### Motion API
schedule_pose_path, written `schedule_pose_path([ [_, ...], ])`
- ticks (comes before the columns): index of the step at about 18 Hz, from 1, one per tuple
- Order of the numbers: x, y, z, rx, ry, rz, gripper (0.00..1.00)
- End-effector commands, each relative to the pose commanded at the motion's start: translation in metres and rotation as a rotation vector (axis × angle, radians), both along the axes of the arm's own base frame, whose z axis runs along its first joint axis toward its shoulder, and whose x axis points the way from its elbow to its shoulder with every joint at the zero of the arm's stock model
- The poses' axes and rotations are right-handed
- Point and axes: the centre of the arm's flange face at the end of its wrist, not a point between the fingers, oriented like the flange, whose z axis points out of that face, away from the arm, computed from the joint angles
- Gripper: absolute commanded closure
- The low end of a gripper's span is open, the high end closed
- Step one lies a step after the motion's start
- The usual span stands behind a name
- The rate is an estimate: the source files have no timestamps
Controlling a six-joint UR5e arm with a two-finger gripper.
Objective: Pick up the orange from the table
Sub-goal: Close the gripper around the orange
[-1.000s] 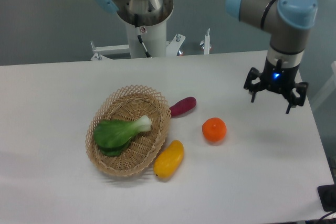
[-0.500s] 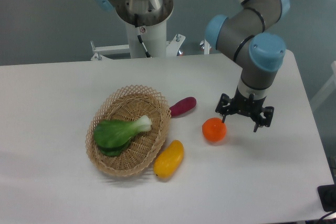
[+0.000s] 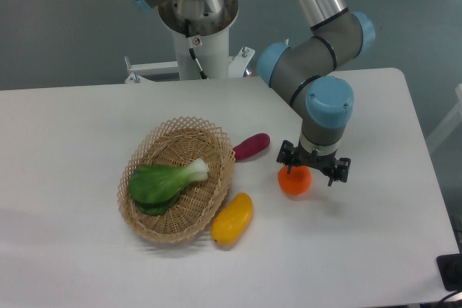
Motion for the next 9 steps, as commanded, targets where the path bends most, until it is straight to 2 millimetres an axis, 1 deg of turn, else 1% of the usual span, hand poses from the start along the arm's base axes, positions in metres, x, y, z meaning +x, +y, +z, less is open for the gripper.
schedule_pose_path([
  [4, 0.019, 0.001, -0.017, -0.024, -0.03, -0.016, 0.0],
  [6, 0.021, 0.003, -0.023, -0.031, -0.033, -0.024, 0.0],
  [9, 0.021, 0.004, -0.024, -0.025, -0.024, -0.026, 0.0],
])
